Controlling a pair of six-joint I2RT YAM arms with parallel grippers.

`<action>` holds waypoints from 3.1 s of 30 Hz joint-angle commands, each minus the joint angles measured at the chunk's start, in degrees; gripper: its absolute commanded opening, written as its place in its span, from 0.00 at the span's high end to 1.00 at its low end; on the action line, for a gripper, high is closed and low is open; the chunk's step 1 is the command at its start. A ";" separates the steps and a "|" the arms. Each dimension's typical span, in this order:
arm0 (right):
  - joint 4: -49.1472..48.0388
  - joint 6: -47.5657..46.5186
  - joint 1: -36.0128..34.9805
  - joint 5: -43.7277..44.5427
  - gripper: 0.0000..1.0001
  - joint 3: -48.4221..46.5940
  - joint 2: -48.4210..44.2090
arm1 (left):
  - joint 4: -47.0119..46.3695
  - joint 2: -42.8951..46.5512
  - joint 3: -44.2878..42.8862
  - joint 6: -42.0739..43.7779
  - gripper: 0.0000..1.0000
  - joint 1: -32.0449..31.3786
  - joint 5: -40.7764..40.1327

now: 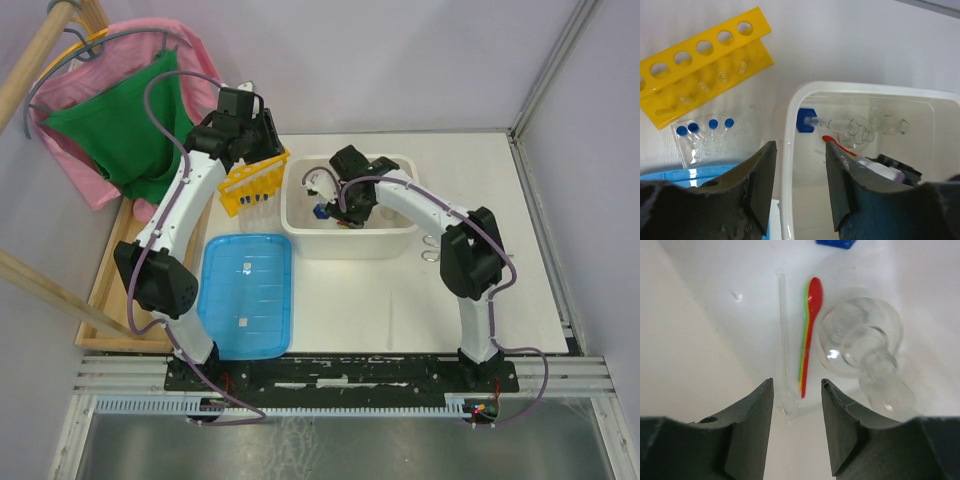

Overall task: Organize the chemistry lab equipment
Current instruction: Place the chemistry item in the storage box, then pick up the chemistry item at the center of the board.

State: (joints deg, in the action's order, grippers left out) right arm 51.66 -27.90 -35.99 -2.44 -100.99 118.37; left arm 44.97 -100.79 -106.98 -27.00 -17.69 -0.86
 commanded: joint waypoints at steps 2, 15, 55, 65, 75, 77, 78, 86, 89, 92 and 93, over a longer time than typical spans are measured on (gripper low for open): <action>3.34 0.29 -0.22 2.01 0.48 -3.43 -9.22 | -1.48 1.43 0.09 0.88 0.48 0.25 2.13; 6.56 36.47 -0.07 32.08 0.56 1.88 -30.93 | -3.19 1.29 0.73 1.25 0.48 0.29 2.11; -17.81 70.10 -19.75 16.98 0.54 58.19 -36.98 | -4.89 3.74 5.76 0.58 0.49 0.11 2.75; -13.68 72.14 -19.91 21.40 0.54 60.06 -42.32 | -4.89 4.95 8.17 0.72 0.49 0.10 2.18; -15.60 72.05 -19.86 19.14 0.57 60.85 -36.88 | -4.94 4.45 8.33 0.88 0.49 0.12 2.30; -16.24 72.03 -19.86 18.99 0.58 61.31 -35.86 | -4.94 4.38 8.36 0.90 0.49 0.07 2.22; -16.44 71.89 -19.86 18.85 0.60 61.36 -35.38 | -4.89 4.26 8.36 0.97 0.49 0.11 2.34; -16.77 69.07 -19.87 16.56 0.84 60.41 -32.61 | -4.86 3.60 7.61 1.25 0.49 0.09 2.18; -16.11 67.24 -19.92 15.69 0.88 59.49 -33.96 | -4.85 3.20 7.15 1.49 0.49 0.14 2.18; -14.22 64.34 -20.49 14.36 0.89 57.58 -37.24 | -4.72 3.01 6.86 1.52 0.49 0.16 2.18; -13.06 63.00 -20.86 13.70 0.89 56.51 -38.53 | -4.72 2.90 6.74 1.54 0.50 0.14 2.18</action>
State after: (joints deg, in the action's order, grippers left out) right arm 36.01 39.48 -55.90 13.76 -42.37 82.72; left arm 41.87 -98.61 -98.59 -26.70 -17.69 1.65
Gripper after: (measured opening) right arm 0.117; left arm 0.509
